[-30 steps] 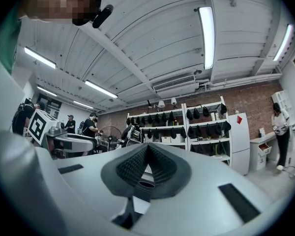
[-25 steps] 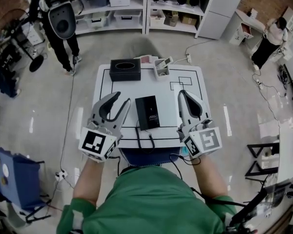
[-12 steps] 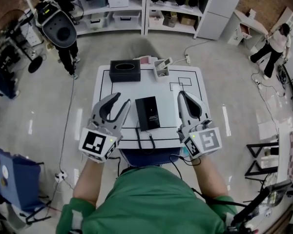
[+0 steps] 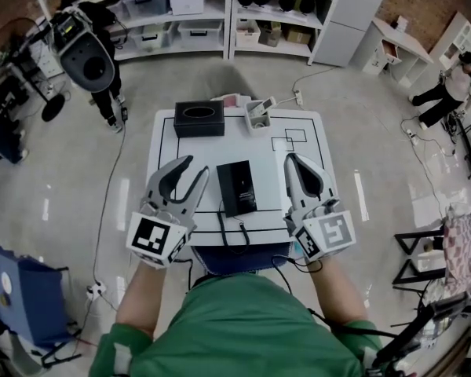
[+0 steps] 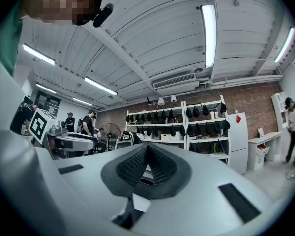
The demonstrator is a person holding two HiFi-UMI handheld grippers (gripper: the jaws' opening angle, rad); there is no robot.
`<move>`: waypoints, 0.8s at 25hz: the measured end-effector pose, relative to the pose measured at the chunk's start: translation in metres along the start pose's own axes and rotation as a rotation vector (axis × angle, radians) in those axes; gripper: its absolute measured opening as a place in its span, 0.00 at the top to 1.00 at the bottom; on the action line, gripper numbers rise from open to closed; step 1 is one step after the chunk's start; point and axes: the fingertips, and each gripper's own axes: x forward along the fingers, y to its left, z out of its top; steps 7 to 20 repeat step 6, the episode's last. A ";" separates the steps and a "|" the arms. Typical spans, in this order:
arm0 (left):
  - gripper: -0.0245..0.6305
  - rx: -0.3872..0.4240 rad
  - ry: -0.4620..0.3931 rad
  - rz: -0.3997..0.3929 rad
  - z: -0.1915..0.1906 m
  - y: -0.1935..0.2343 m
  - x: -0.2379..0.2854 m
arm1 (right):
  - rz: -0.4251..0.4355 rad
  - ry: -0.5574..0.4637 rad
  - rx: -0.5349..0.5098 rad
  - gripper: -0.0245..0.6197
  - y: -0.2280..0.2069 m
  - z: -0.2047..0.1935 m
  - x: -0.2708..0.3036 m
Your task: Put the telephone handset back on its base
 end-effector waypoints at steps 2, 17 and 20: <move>0.74 0.002 -0.009 -0.001 0.001 0.003 0.001 | -0.003 -0.002 -0.003 0.93 0.000 0.000 0.002; 0.74 0.013 -0.028 0.000 0.003 0.011 0.007 | -0.004 -0.012 -0.014 0.93 -0.003 0.003 0.011; 0.74 0.013 -0.028 0.000 0.003 0.011 0.007 | -0.004 -0.012 -0.014 0.93 -0.003 0.003 0.011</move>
